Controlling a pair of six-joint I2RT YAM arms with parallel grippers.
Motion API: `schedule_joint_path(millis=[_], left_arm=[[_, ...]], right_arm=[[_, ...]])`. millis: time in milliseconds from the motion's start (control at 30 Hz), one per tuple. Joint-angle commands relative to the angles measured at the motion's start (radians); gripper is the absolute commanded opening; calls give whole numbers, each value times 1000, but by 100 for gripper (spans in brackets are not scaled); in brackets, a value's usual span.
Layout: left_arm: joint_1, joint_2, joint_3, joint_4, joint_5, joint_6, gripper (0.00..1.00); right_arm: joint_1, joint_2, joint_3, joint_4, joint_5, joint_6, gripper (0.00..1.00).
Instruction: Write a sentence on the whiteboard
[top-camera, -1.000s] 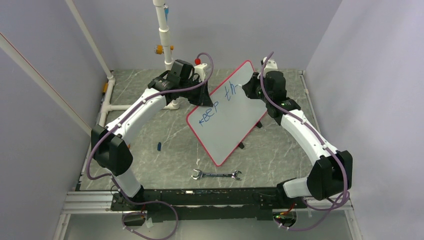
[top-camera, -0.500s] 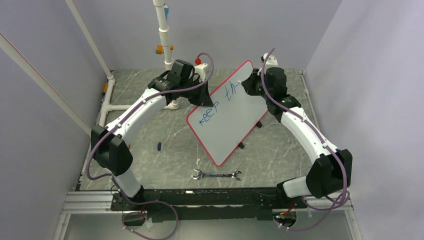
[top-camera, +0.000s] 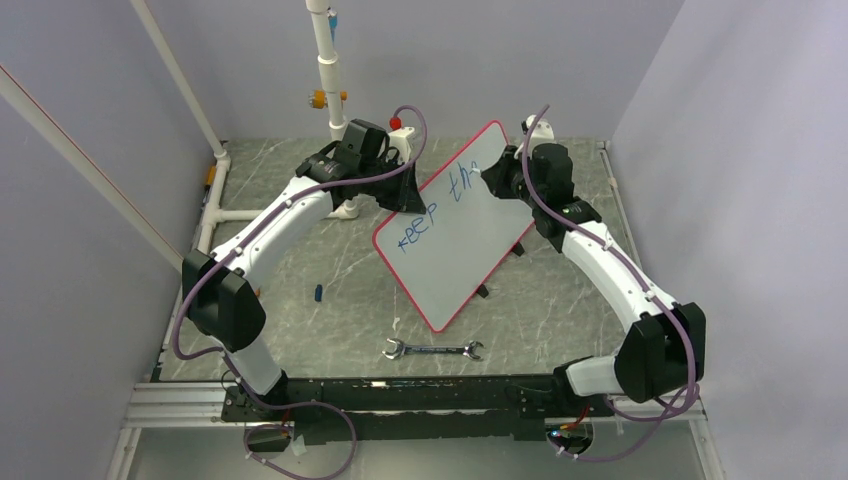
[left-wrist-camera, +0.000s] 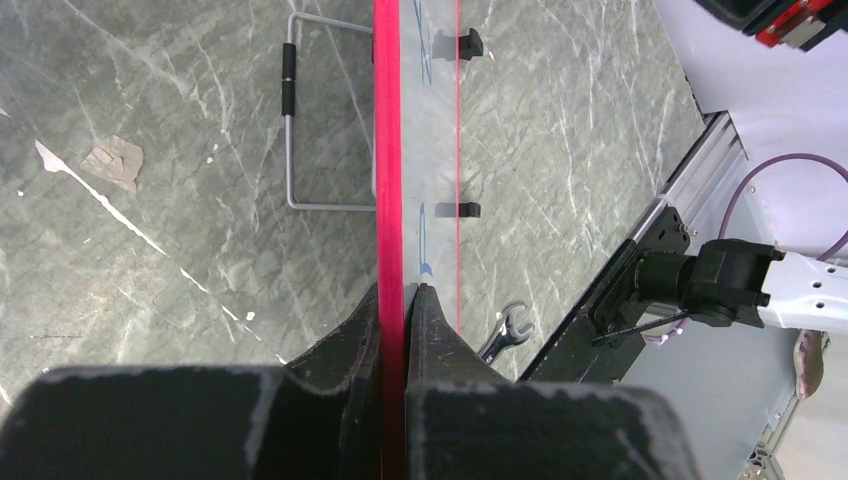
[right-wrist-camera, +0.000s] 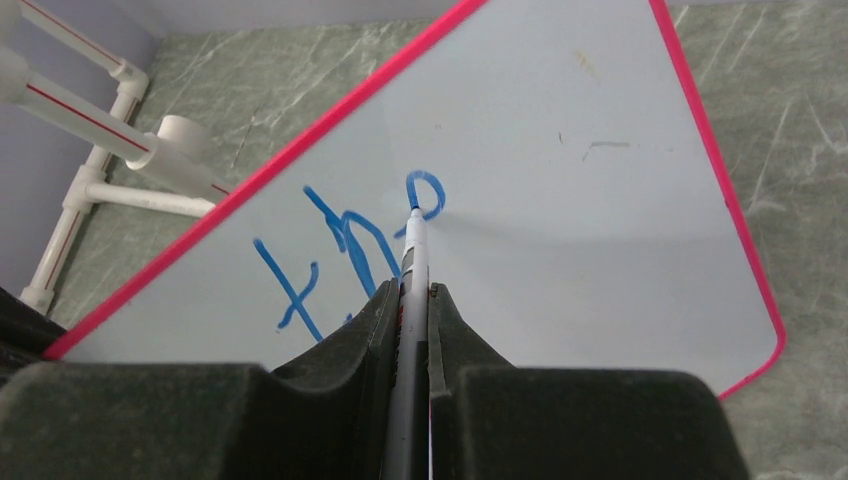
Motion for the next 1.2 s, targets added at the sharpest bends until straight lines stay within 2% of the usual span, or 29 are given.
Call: schedule_joint_path(millis=[0, 367, 833, 1167], left_arm=[[-21, 0, 20, 6, -82, 145, 0], [-22, 1, 18, 7, -84, 147, 0], [-23, -2, 18, 6, -84, 147, 0], [-23, -21, 14, 11, -99, 148, 0]], right_arm=[[23, -18, -55, -2, -65, 19, 0], [26, -43, -110, -18, -20, 2, 0], [25, 17, 45, -80, 109, -50, 0], [25, -88, 30, -128, 170, -65, 0]])
